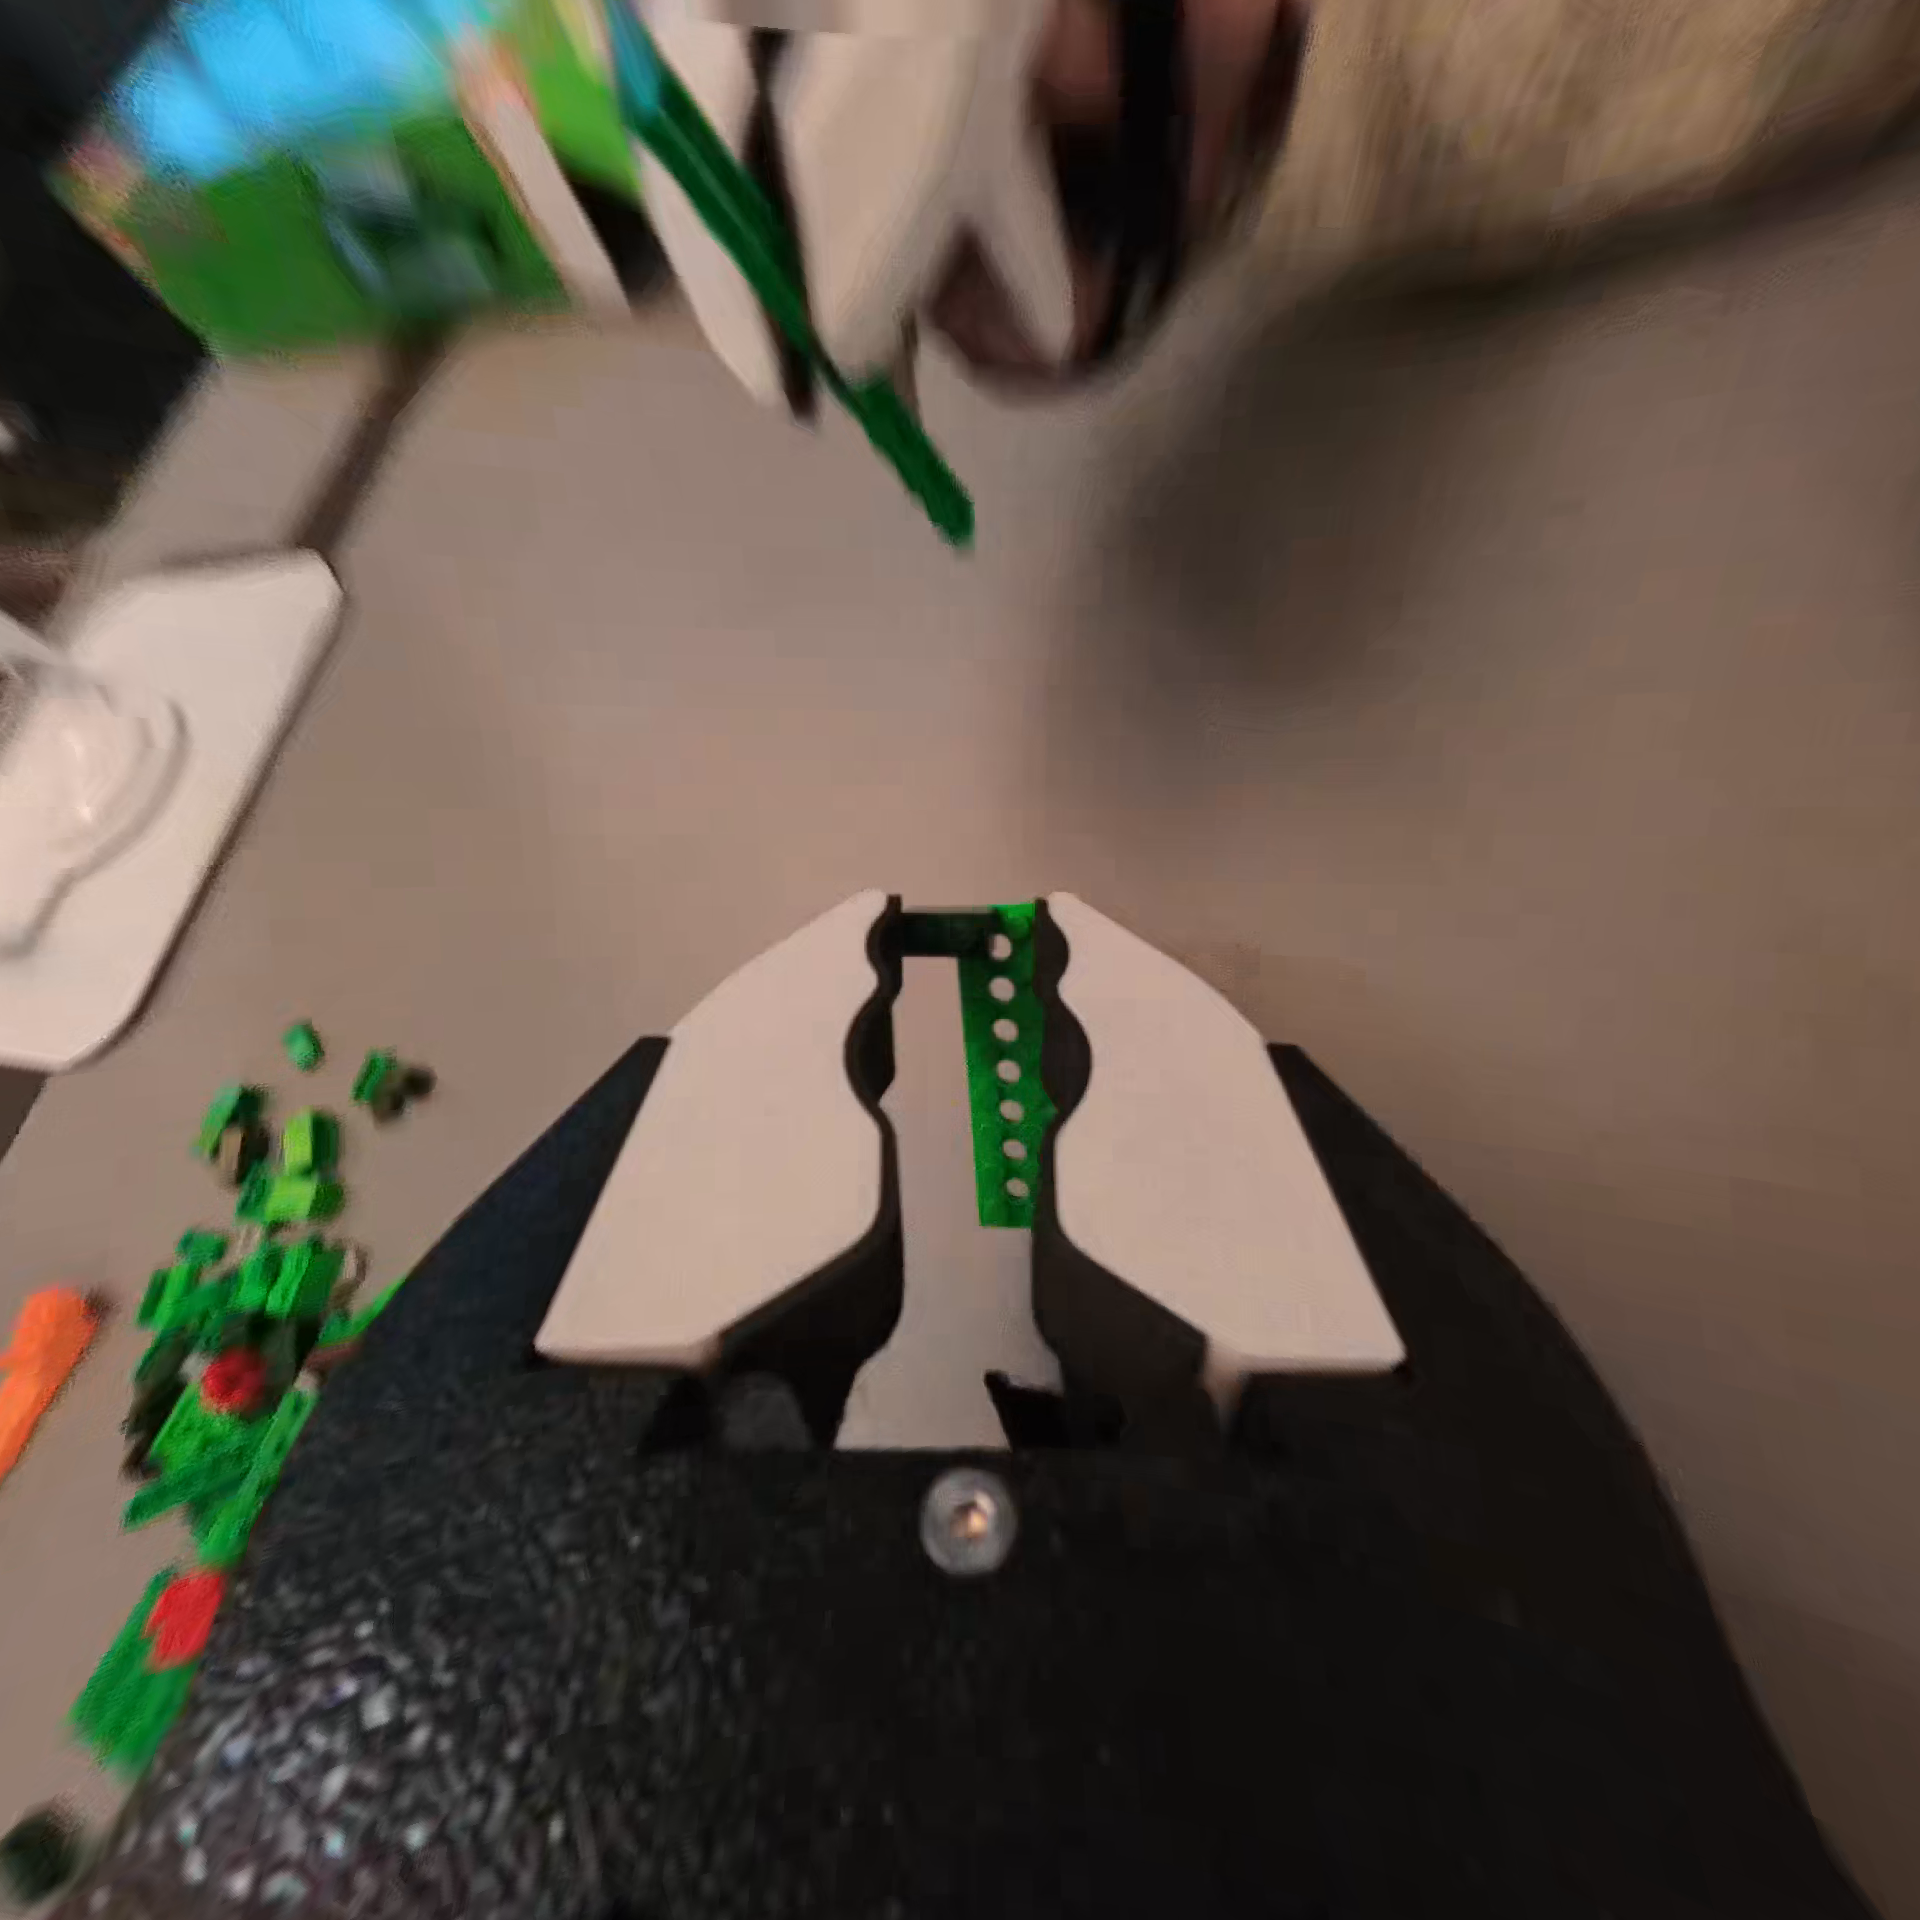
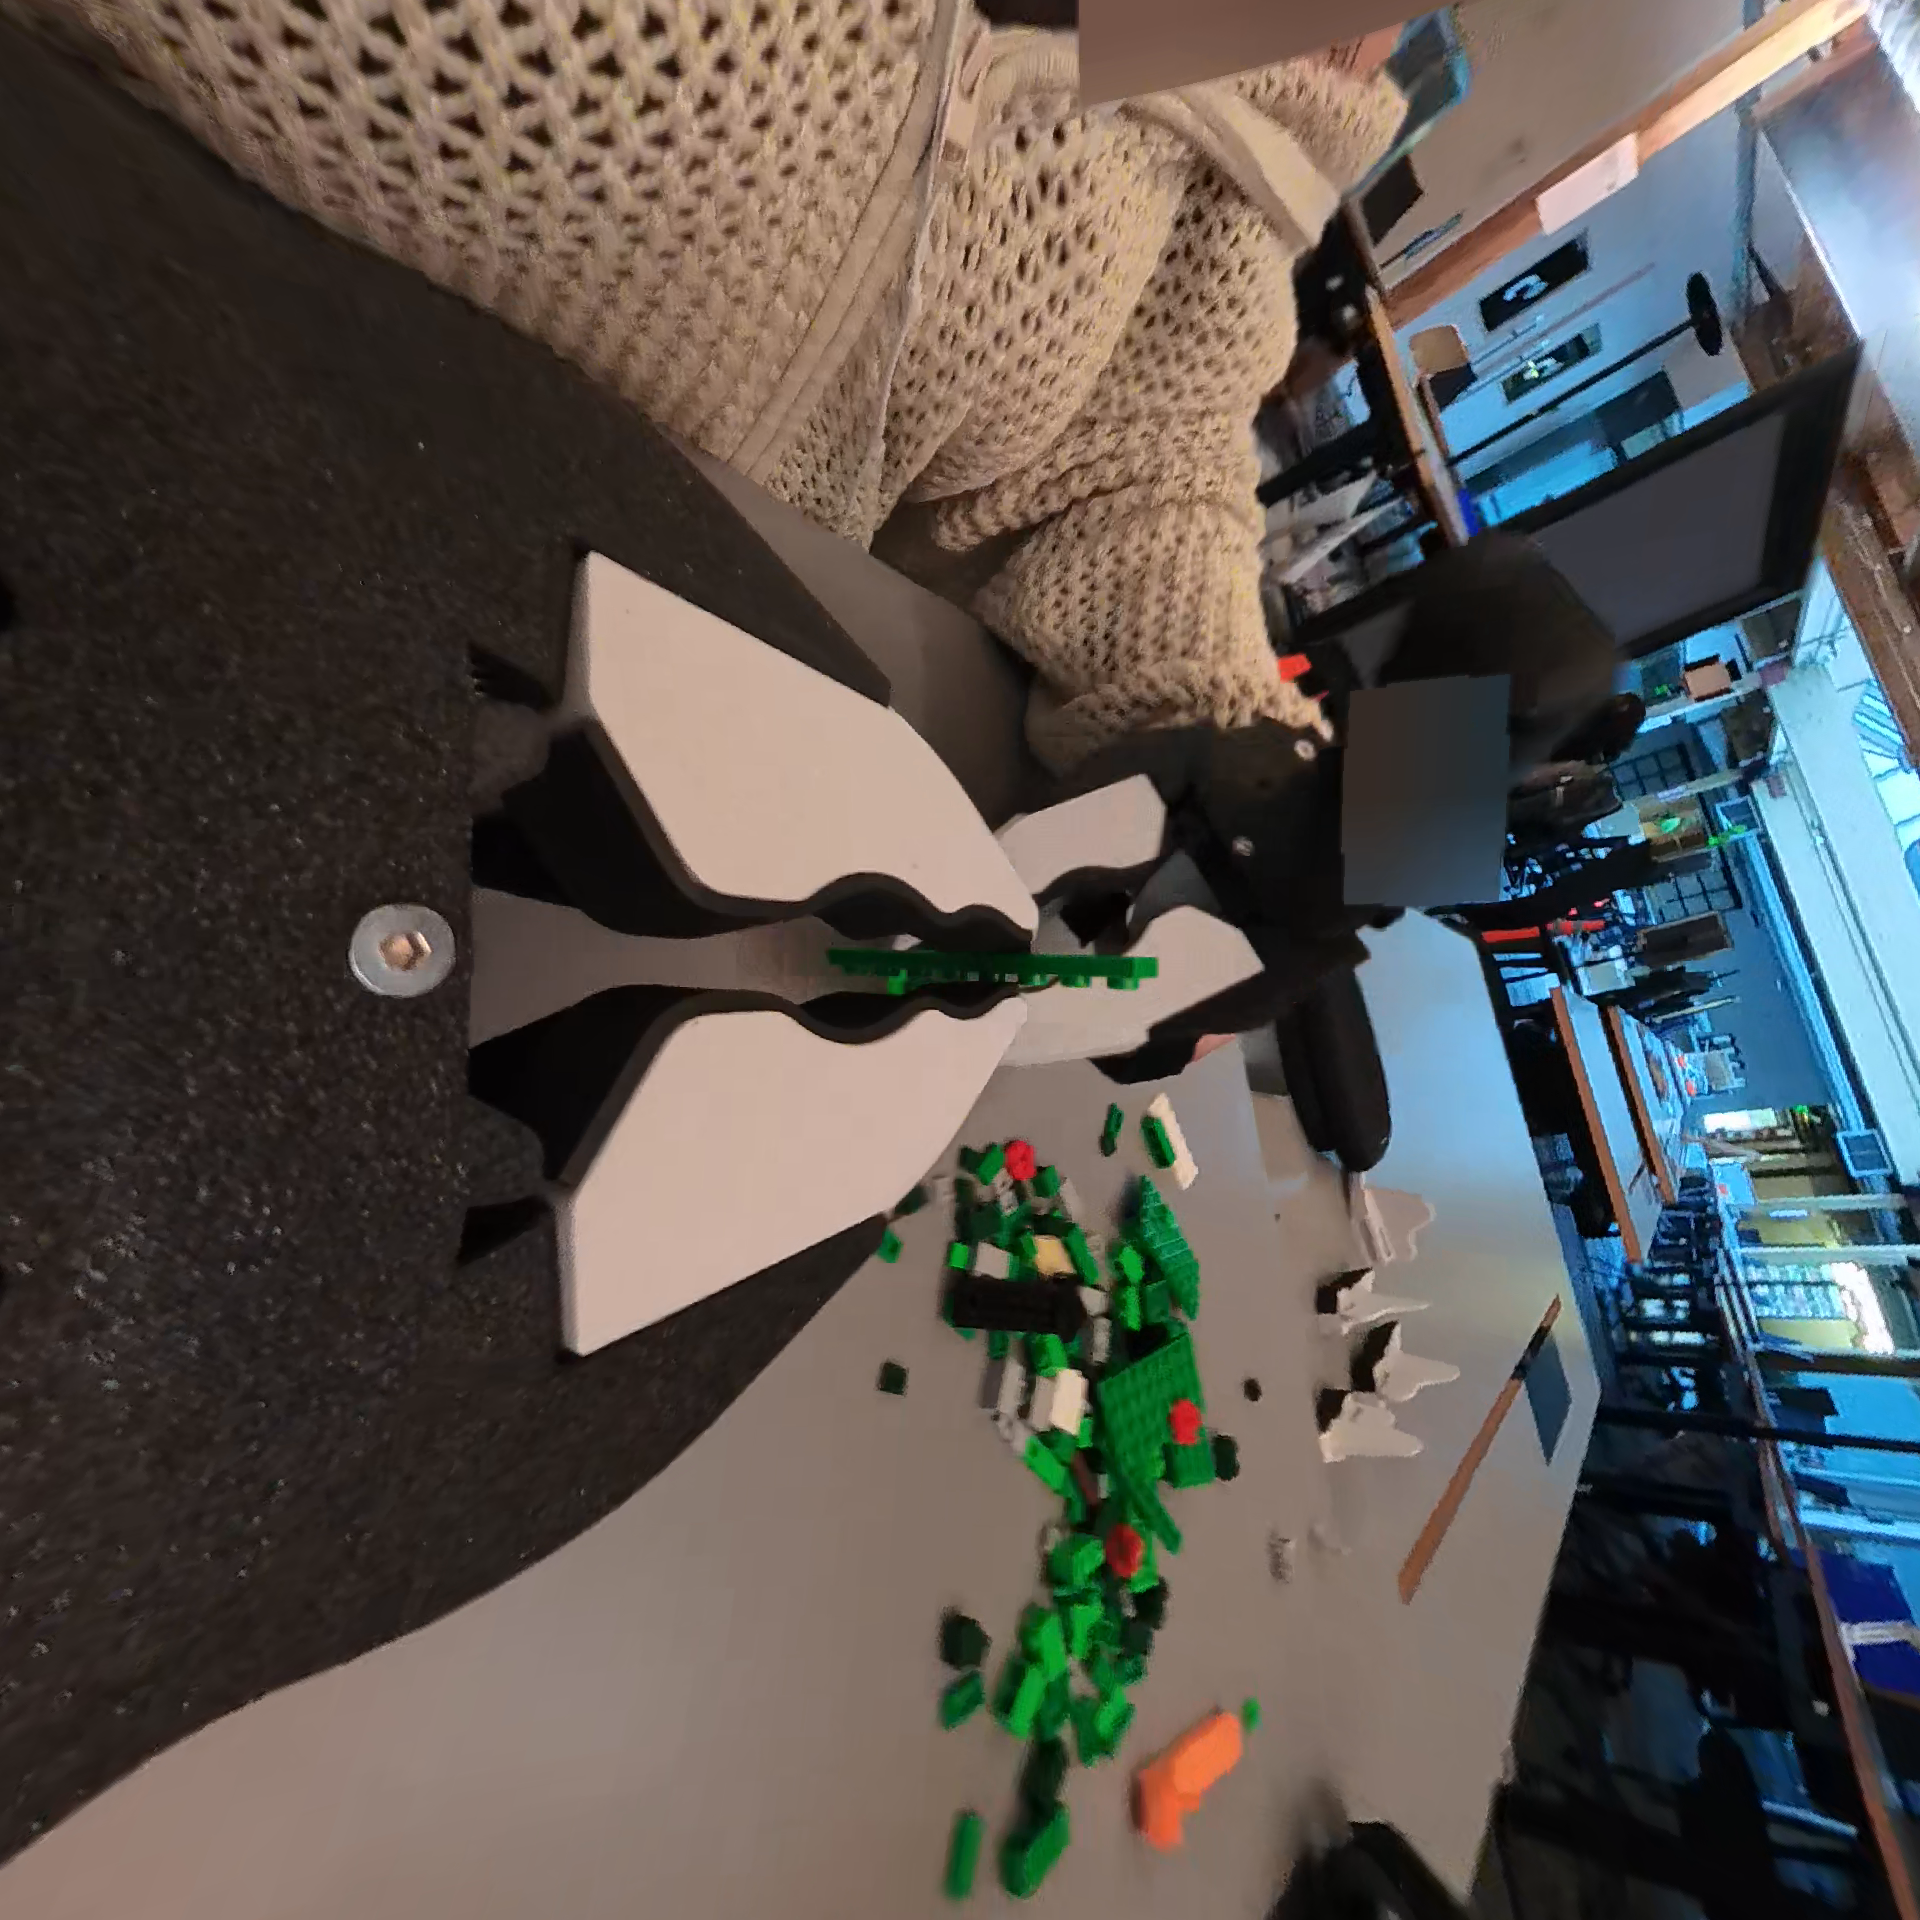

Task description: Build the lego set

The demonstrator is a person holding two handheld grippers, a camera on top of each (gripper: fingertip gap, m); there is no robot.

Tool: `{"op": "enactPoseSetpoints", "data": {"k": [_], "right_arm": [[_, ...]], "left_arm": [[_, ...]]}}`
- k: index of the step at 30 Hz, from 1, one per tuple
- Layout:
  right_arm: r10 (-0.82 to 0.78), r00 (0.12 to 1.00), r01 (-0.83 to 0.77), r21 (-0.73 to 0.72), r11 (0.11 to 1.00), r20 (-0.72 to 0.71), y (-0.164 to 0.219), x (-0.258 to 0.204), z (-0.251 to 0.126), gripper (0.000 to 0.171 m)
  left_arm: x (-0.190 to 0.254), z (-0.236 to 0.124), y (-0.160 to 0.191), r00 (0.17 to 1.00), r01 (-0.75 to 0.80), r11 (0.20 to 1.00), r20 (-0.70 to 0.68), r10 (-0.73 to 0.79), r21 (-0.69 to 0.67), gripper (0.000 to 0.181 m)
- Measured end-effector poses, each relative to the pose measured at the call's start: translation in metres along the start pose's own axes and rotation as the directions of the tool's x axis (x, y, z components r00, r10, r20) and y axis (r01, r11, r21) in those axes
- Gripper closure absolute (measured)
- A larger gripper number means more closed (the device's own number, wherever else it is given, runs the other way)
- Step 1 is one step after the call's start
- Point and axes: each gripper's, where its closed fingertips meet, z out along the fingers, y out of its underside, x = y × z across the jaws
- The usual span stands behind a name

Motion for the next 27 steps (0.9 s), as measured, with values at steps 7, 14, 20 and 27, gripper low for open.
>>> {"op": "enactPoseSetpoints", "data": {"k": [7,14,20,27], "right_arm": [[-0.128,0.992,0.128,-0.036,0.991,0.016,-0.079,-0.020,0.009,0.166],[-0.121,0.988,0.119,0.023,0.993,0.096,-0.084,-0.031,0.011,0.166],[-0.259,0.966,0.259,0.017,0.966,0.002,-0.070,-0.019,0.030,0.166],[-0.089,0.995,0.087,-0.040,0.995,-0.054,-0.058,0.016,0.013,0.167]], "left_arm": [[-0.053,-0.102,-0.102,0.964,0.262,0.704,-0.207,-0.165,0.660,0.167],[-0.050,-0.123,-0.120,0.978,0.210,0.585,-0.175,-0.116,0.783,0.167],[-0.041,-0.111,-0.122,0.986,0.159,0.596,-0.101,-0.129,0.787,0.167],[-0.012,-0.034,-0.020,0.922,0.374,0.923,-0.144,-0.360,0.092,0.167]]}}
